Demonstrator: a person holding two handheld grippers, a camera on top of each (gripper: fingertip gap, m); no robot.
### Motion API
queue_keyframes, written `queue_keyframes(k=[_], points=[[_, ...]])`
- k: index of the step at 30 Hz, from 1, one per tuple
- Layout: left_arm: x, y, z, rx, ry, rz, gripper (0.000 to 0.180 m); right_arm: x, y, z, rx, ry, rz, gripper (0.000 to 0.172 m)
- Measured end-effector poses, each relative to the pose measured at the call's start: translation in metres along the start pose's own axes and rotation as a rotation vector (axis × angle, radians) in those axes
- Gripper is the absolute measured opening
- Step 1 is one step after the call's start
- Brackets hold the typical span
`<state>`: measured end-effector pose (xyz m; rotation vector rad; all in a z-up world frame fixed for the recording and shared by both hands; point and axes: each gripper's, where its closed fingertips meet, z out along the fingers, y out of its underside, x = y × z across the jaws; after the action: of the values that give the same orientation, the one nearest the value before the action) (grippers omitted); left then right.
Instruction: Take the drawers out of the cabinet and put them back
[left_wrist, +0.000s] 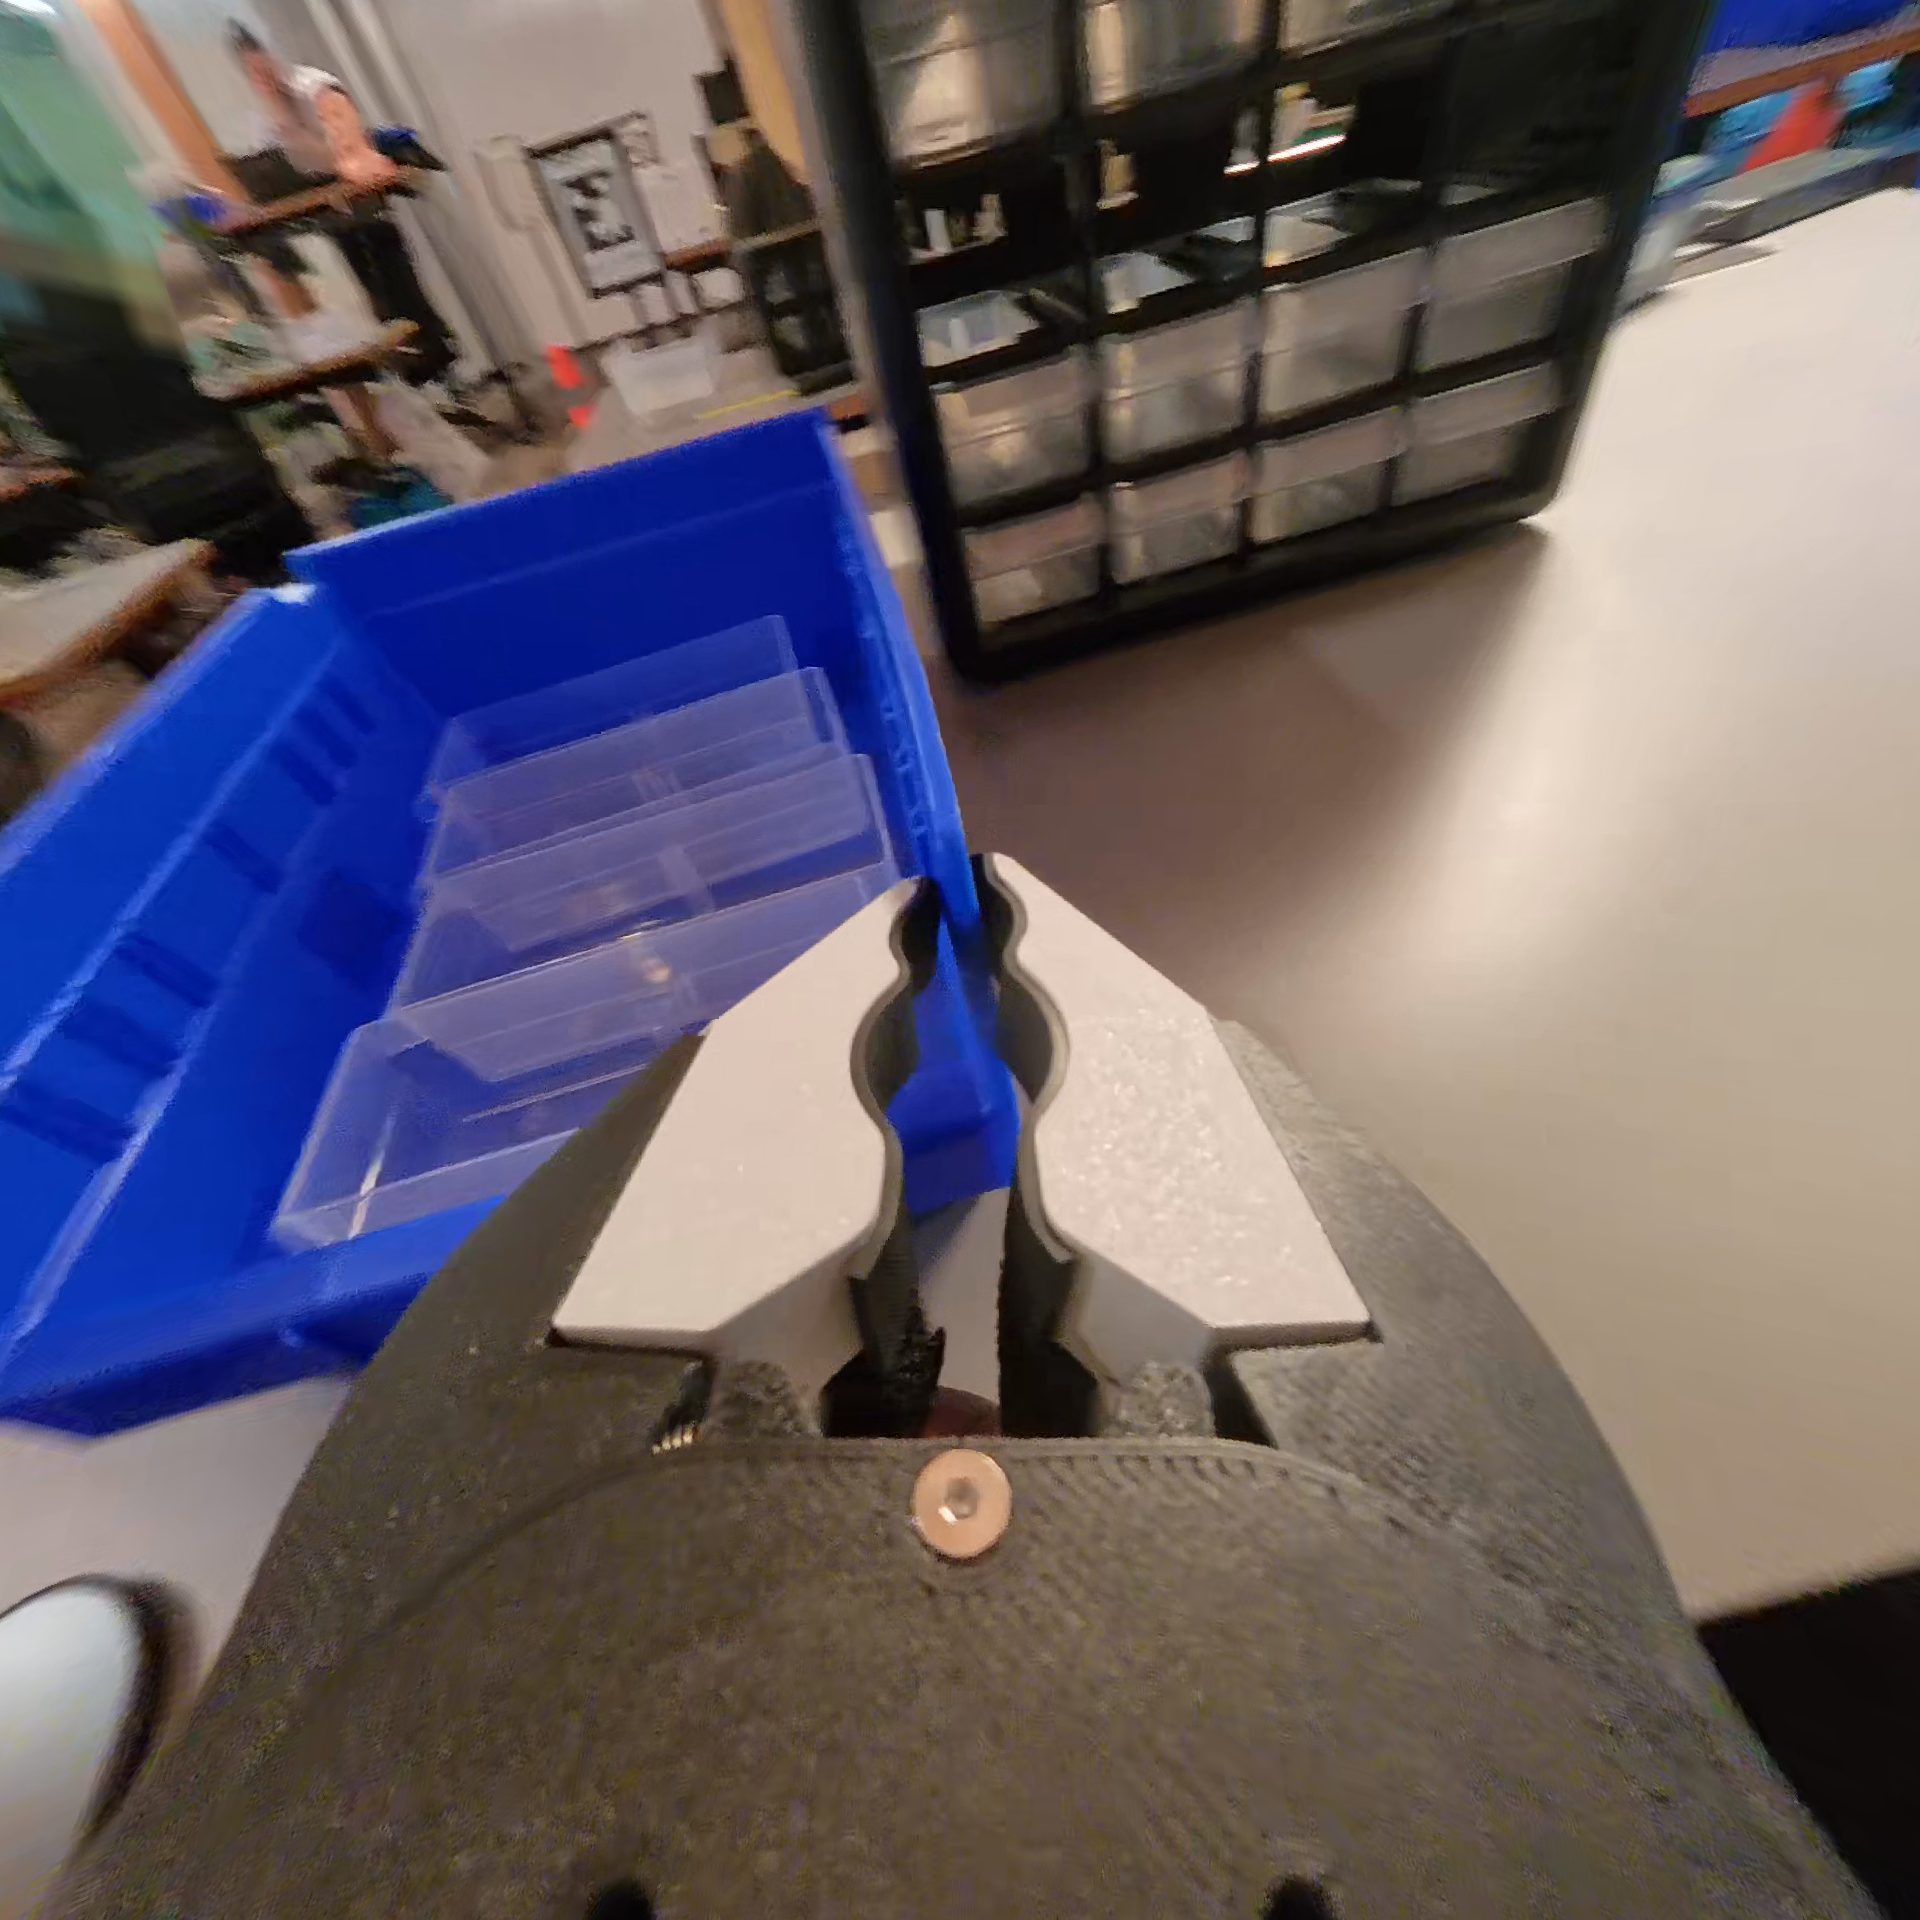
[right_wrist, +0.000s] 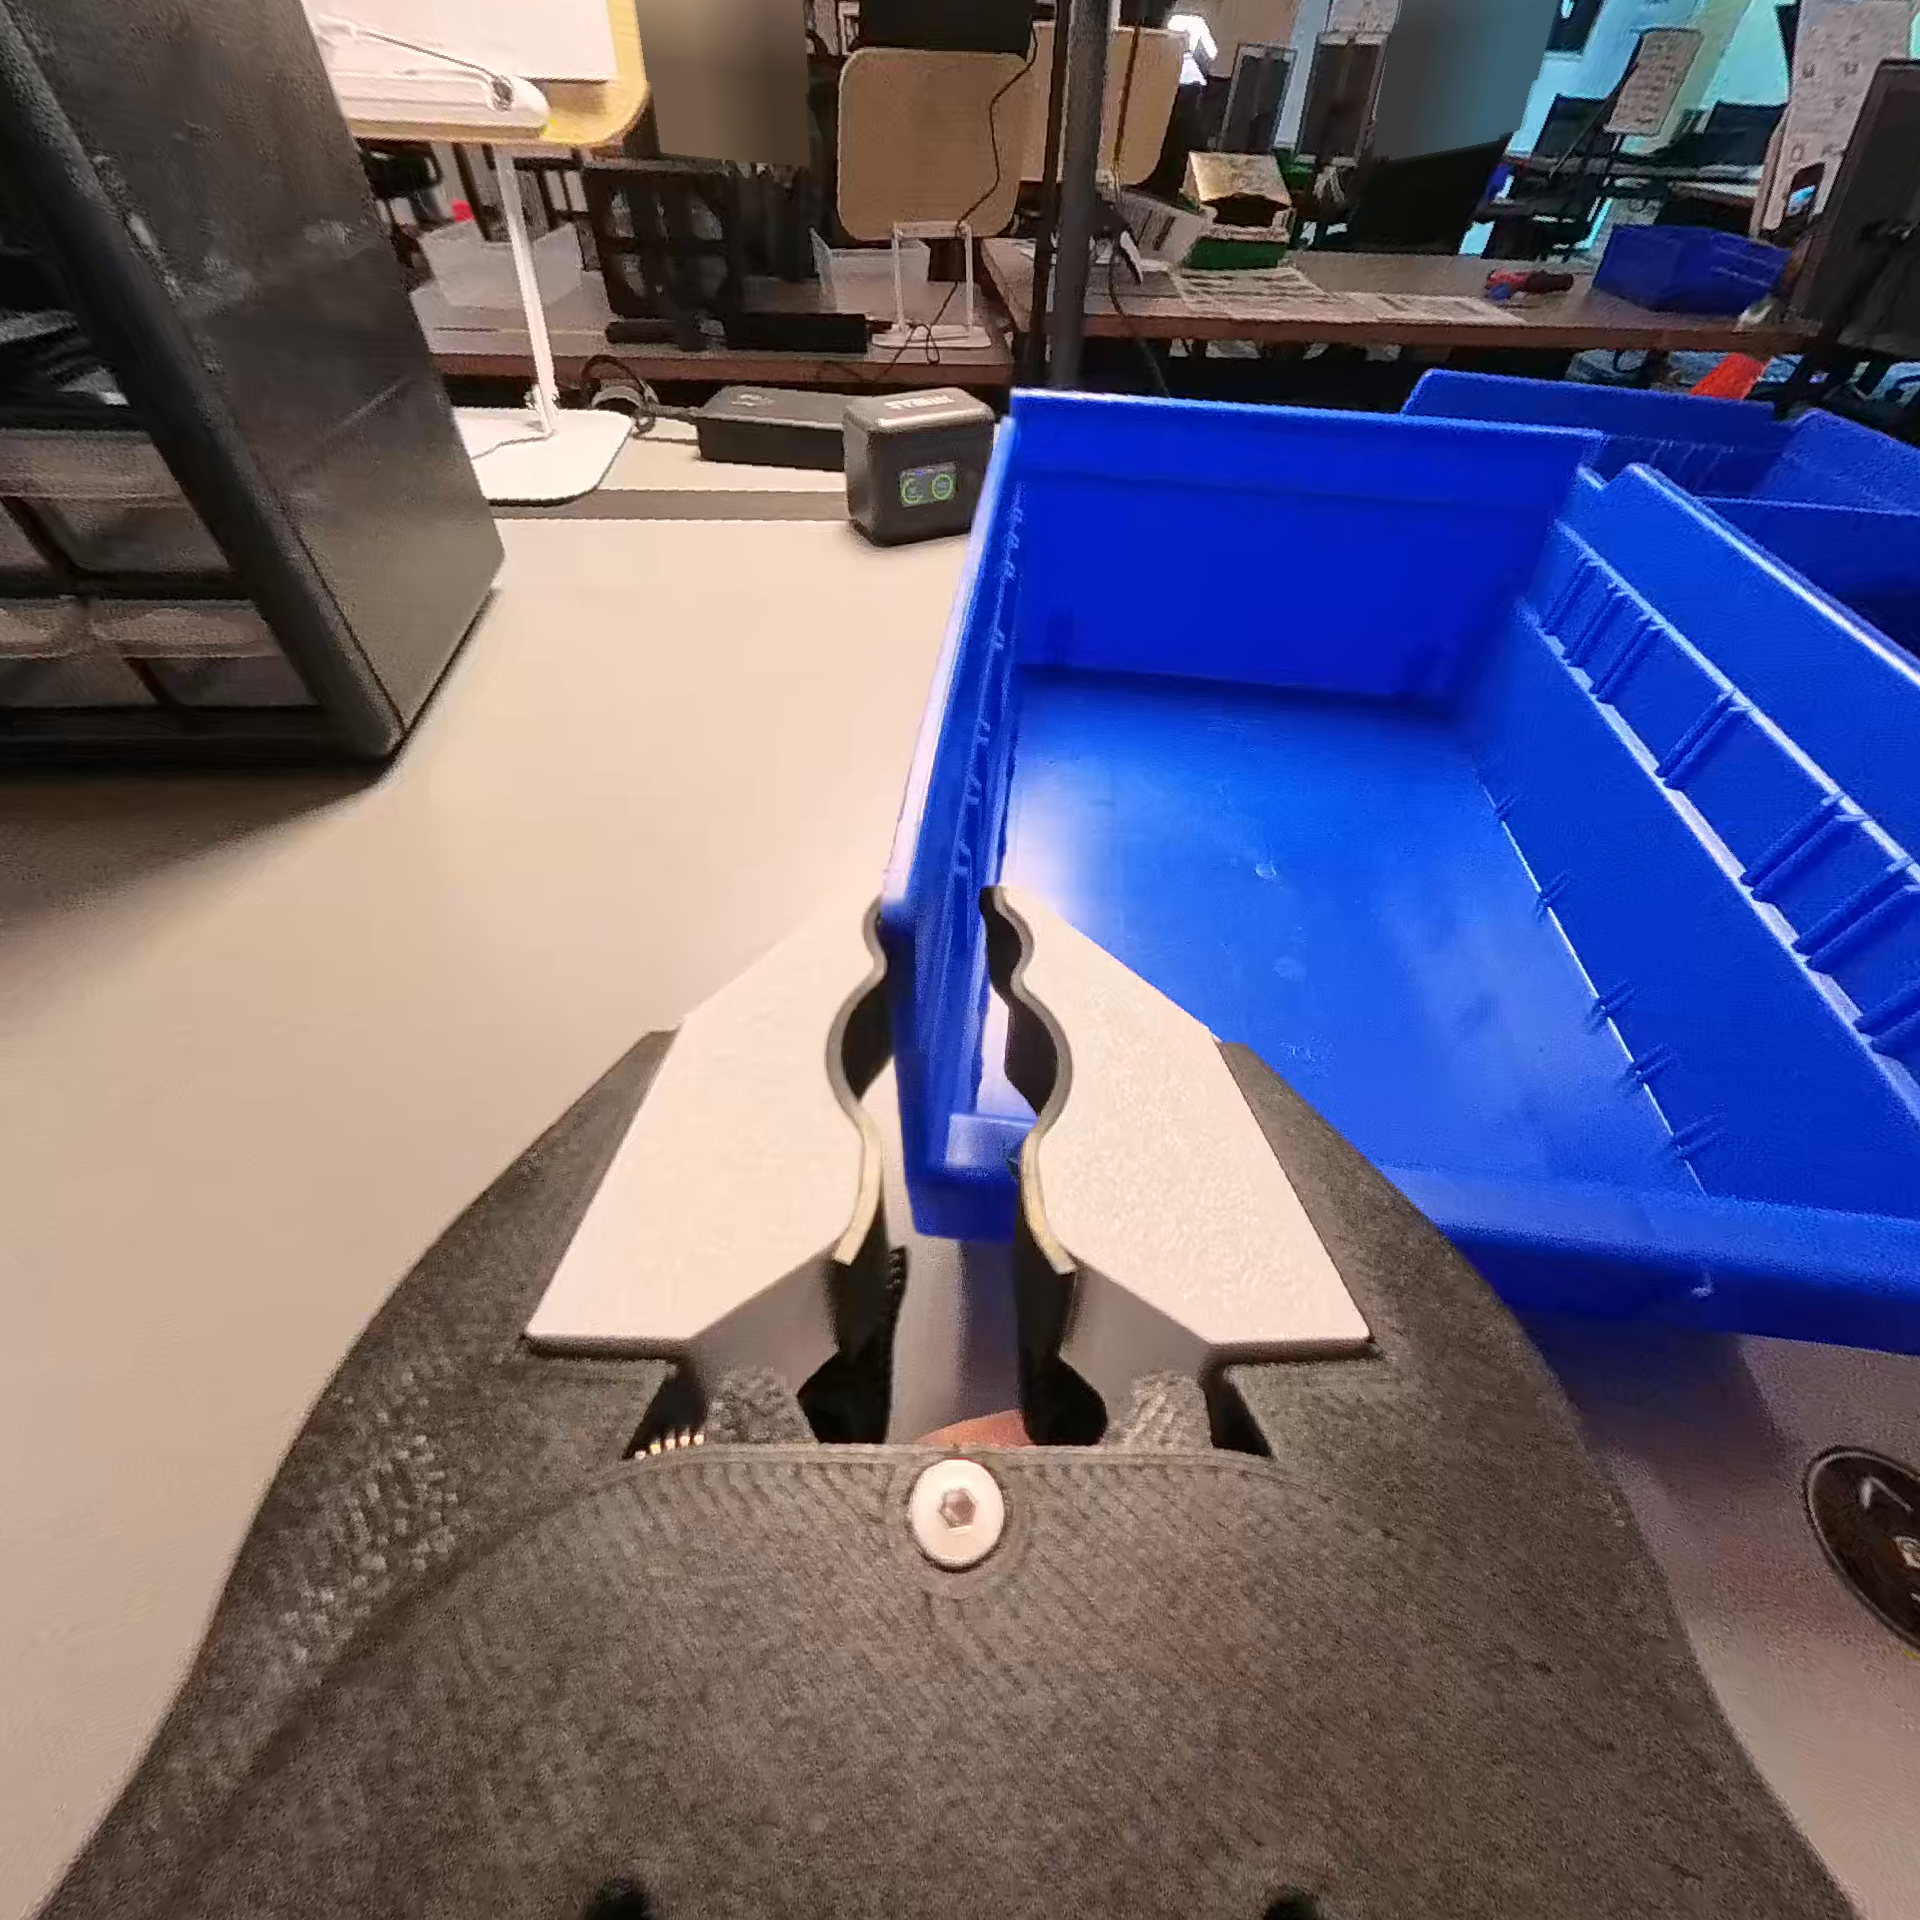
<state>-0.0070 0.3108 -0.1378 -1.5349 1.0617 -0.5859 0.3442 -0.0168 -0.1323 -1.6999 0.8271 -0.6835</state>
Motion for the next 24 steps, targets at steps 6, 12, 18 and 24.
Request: queue_keyframes(k=[6,12,18,24], points=[[-0.053,0.007,0.005,0.004,-0.133,-0.032,0.003,0.018,0.0,0.002,0.02,0.042,-0.002,0.005],[-0.094,0.015,0.005,-0.036,-0.176,-0.041,0.003,0.028,0.004,-0.009,0.016,0.01,0.039,0.006],[-0.133,0.022,0.016,-0.069,-0.196,-0.06,0.002,0.036,0.005,-0.009,0.001,-0.033,0.047,0.006],[-0.163,0.027,0.02,-0.082,-0.188,-0.092,0.003,0.048,0.005,-0.008,-0.009,-0.051,0.069,0.006]])
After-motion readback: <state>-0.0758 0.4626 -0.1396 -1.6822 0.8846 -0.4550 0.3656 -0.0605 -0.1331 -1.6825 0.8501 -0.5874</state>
